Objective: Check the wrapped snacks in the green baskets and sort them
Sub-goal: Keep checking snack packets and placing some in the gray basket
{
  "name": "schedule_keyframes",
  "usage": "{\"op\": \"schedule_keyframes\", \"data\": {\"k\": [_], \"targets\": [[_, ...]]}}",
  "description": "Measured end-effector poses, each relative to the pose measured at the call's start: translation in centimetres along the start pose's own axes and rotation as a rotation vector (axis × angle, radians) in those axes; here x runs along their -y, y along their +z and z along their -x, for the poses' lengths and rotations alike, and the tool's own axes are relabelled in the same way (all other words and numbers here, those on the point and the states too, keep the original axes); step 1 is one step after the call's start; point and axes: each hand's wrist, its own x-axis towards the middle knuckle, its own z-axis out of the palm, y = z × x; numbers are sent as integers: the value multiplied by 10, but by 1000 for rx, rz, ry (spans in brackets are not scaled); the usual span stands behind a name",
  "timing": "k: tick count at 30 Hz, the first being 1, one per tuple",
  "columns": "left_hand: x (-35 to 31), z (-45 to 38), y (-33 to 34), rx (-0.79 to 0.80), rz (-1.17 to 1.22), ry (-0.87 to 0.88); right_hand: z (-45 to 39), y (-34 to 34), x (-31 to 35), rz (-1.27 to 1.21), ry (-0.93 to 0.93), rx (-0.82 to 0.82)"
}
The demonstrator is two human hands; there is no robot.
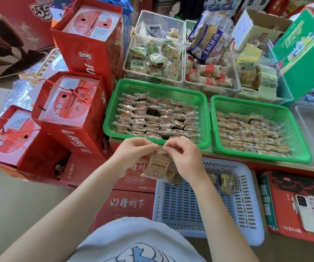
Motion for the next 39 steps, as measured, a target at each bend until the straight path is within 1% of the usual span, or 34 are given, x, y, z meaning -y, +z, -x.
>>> {"op": "schedule_keyframes", "data": {"k": [2, 5, 7, 11, 17, 19, 21, 22, 24, 27, 29, 32, 36, 39], "targets": [[0, -1, -1, -26, 47, -18, -3, 1, -1, -45, 58, -11], [-1, -6, -3, -62, 63, -19, -10, 3, -2, -122, 189, 55], [0, -11, -2, -100, 59, -26, -17, 5, -2, -128, 230, 95], [2, -27, -3, -163, 21, -22, -37, 5, -9, -24, 236, 161], [-4, -67, -18, -171, -31, 101, -82, 2, -12, 112, 156, 393], [-7, -84, -19, -183, -56, 138, -101, 4, -14, 161, 155, 411], [-7, -105, -21, -239, -85, 153, -119, 4, -20, 172, 166, 369], [-6, -116, -24, -276, -141, 157, -128, 4, -24, 173, 178, 325], [0, -139, -35, -308, -373, 164, -149, 2, -35, 177, 209, 216], [11, -167, -45, -221, -797, 176, -181, 6, -50, 150, 240, 76], [14, -183, -45, -153, -959, 141, -198, 14, -56, 127, 234, 32], [16, -202, -43, -119, -1139, 120, -217, 31, -68, 167, 199, 40], [20, -220, -48, -67, -1306, 123, -228, 50, -92, 497, 10, 176], [29, -226, -56, 5, -1370, 139, -229, 66, -98, 658, -153, 197]]}}
